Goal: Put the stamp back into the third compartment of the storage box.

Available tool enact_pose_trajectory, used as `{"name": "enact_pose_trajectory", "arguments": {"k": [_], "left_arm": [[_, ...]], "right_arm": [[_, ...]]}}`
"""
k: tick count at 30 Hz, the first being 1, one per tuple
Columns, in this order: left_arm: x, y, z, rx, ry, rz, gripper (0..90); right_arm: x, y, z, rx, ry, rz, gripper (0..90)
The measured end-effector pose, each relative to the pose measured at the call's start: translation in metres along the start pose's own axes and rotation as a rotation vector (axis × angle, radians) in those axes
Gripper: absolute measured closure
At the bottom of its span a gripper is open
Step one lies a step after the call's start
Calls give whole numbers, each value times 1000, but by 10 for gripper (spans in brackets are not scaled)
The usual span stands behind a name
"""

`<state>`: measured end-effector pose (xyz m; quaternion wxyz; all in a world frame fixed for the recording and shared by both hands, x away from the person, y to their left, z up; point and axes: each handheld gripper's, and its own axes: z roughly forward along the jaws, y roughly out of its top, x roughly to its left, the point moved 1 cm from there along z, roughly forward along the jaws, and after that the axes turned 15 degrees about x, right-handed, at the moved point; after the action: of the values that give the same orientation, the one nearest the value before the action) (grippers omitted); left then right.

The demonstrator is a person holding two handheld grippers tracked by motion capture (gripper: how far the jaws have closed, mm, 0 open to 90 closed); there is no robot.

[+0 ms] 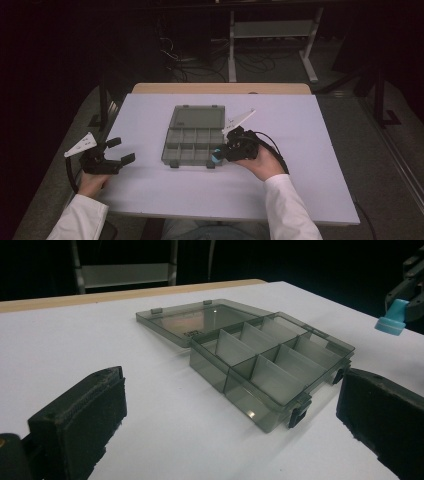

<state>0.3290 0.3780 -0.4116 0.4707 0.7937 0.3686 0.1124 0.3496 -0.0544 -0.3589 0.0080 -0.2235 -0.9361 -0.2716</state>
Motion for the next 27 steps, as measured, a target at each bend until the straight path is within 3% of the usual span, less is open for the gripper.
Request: {"name": "enact_pose_trajectory", "arguments": {"k": [9,20,21,22,27], "left_arm": [[0,0,1,-10,-1,0,0],[0,1,0,2,0,-1,0],[0,1,0,2,0,-1,0],[0,1,0,2,0,0,0],[0,1,0,-1,0,-1,0]], "right_arm": [[-7,13,1,21,-1,1,713],[-12,33,1,23,-24,-56,713],[-11,34,1,26,-18,-38,713],[-12,36,1,22,-22,-55,714],[-16,43,2,31,-23,-49,713]]}}
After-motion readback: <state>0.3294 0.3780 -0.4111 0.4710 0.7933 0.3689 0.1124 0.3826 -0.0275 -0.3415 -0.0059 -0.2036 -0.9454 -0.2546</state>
